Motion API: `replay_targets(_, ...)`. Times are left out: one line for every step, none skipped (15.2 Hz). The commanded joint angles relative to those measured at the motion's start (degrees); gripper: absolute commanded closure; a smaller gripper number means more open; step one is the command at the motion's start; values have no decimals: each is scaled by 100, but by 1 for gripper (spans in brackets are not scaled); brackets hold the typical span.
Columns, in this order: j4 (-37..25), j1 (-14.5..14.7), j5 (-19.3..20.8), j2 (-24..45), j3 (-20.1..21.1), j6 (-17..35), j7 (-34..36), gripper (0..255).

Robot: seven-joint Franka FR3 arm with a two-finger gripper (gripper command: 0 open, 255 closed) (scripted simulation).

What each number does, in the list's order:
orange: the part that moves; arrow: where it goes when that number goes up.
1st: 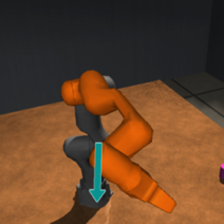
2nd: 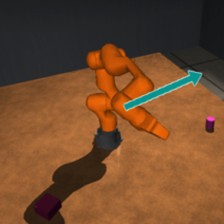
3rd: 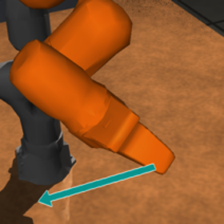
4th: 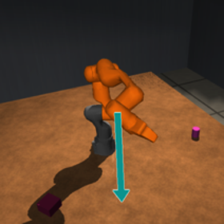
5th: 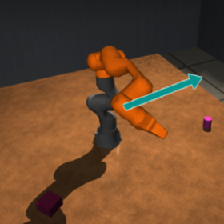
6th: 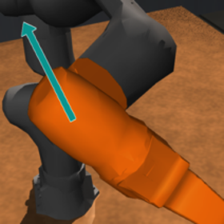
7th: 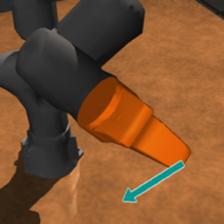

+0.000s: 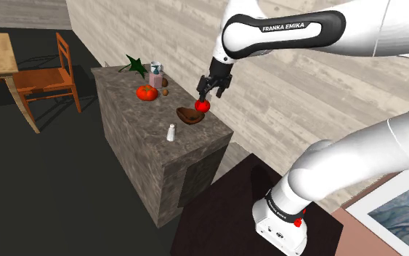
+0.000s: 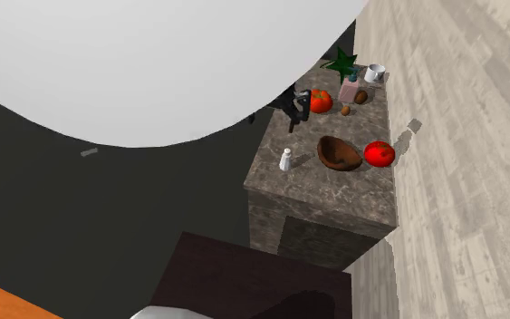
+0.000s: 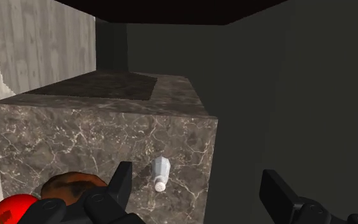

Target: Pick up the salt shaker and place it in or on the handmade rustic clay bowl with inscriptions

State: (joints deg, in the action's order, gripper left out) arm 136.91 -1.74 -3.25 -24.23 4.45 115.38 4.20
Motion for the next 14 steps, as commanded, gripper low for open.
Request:
replay_targets(-45, -25, 32, 378, 6, 330, -3, 0)
replay_targets(-82, -38, 51, 582, 8, 487, -3, 0)
replay_targets(-127, -50, 71, 789, 10, 641, -2, 0)
replay_targets(-180, -63, 92, 998, 11, 789, 0, 0)
replay_targets(-241, -75, 114, 1211, 12, 932, 4, 0)
replay_targets(-310, -86, 138, 1425, 11, 1069, 9, 0)
replay_targets(-386, -97, 163, 1642, 10, 1201, 15, 0)
replay_targets(-469, -108, 189, 1860, 9, 1327, 22, 0)
replay_targets(-560, -118, 217, 2079, 6, 1446, 29, 0)
replay_targets(-659, -126, 245, 2299, 2, 1559, 38, 0)
replay_targets(-764, -133, 274, 2520, -4, 1666, 48, 0)
replay_targets(-877, -138, 303, 2742, -11, 1766, 57, 0)
replay_targets(-997, -143, 333, 2964, -19, 1859, 67, 0)
replay_targets(-1125, -146, 362, 3187, -29, 1945, 77, 0)
